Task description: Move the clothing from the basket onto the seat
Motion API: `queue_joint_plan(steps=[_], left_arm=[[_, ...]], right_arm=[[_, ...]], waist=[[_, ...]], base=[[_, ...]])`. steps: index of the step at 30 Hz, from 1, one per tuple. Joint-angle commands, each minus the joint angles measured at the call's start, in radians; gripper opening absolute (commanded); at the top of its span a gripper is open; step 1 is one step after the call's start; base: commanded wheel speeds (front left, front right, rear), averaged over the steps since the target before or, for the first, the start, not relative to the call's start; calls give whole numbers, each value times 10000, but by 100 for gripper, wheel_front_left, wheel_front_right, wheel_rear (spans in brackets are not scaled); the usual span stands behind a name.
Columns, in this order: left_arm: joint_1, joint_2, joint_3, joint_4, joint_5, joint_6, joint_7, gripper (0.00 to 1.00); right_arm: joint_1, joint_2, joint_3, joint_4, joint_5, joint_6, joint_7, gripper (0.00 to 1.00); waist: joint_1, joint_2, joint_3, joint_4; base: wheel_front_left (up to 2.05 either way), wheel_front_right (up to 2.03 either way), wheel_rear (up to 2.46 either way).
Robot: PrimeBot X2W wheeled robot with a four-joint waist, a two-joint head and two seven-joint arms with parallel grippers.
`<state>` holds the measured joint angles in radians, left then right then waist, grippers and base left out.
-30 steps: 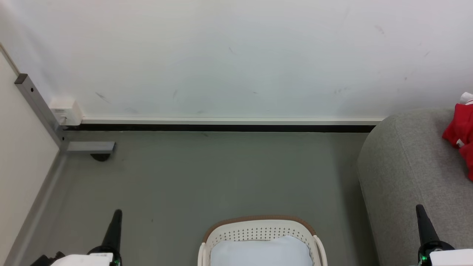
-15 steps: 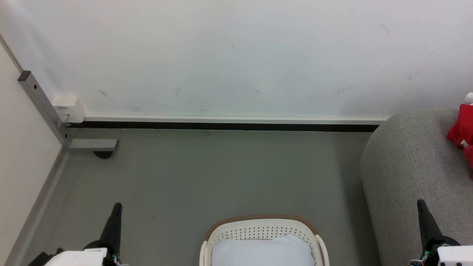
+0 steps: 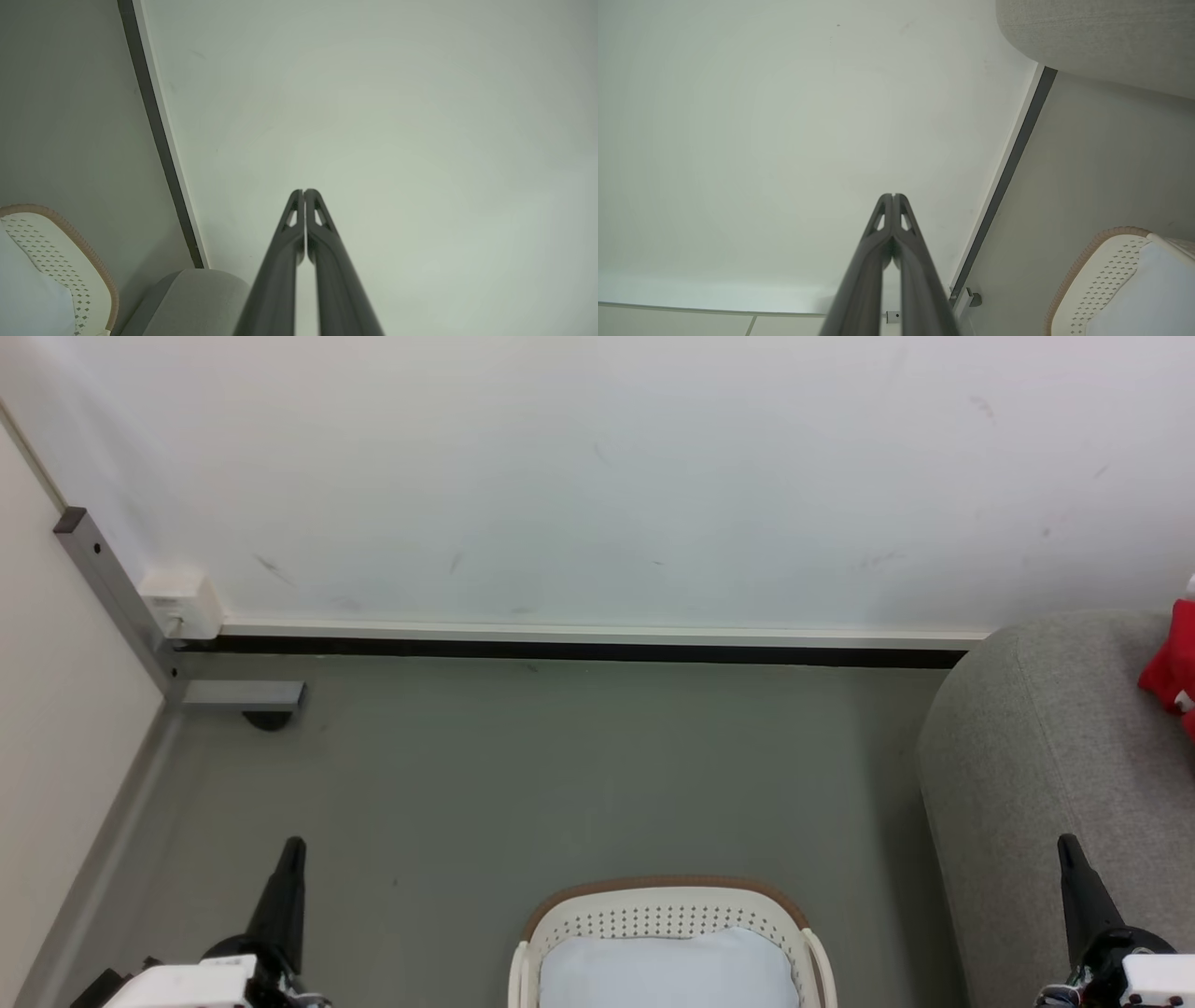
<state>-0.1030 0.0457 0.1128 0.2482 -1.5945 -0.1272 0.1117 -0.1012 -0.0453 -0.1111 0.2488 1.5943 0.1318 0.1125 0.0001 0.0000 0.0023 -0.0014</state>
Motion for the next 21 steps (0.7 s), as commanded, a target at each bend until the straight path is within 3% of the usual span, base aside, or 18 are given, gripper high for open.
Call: queue_joint_plan(steps=[1,21], left_arm=[[-112,82,32,-53,-260,-73,61,0],[-106,79,29,-52,-243,-74,65,0]], right_arm=[[-136,-90,-60,-79,230,-21,45,0],[-134,-88,-54,-72,193,-21,46,0]], waist=[[-1,0,6,11],[-1,0,7,14]], base=[[0,0,0],[0,0,0]])
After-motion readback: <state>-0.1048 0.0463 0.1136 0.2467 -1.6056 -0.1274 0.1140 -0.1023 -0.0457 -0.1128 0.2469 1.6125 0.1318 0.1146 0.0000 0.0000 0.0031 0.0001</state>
